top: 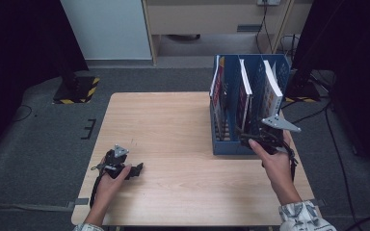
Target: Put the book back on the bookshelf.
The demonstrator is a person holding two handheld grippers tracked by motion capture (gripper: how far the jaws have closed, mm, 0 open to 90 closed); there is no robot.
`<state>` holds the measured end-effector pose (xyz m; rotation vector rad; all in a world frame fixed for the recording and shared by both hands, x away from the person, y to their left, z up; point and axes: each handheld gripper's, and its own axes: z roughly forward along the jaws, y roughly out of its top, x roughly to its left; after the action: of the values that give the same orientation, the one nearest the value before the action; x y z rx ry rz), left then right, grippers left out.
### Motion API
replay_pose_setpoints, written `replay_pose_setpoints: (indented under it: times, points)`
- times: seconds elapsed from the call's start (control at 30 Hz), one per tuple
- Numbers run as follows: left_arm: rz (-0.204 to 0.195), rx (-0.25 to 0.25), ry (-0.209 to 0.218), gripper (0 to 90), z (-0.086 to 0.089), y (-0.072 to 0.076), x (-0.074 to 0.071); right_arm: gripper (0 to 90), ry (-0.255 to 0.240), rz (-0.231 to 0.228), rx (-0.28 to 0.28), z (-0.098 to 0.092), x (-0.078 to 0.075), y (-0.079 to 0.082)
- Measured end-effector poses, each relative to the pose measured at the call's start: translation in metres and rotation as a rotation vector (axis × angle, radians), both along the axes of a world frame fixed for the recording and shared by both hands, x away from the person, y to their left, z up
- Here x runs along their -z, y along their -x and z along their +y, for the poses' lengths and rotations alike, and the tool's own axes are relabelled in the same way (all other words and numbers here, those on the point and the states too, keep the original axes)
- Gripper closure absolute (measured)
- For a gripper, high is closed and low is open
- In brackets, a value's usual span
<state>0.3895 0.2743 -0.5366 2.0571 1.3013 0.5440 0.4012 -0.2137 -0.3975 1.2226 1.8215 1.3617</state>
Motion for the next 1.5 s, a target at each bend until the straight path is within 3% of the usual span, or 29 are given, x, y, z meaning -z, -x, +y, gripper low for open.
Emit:
replay_pose_setpoints:
  times: [0.57, 1.1, 1.5]
  points:
    - [0.000, 0.000, 0.000, 1.8, 0.000, 0.000, 0.000, 8.7, -0.014, 0.016, -0.067, 0.026, 0.003, 0.002]
    - [0.001, -0.001, 0.000, 1.7, 0.000, 0.000, 0.000, 10.0, -0.003, 0.047, -0.182, 0.078, 0.014, 0.004]
    - [0.001, -0.001, 0.000, 1.7, 0.000, 0.000, 0.000, 10.2, 0.035, 0.076, -0.252, 0.114, 0.029, 0.005]
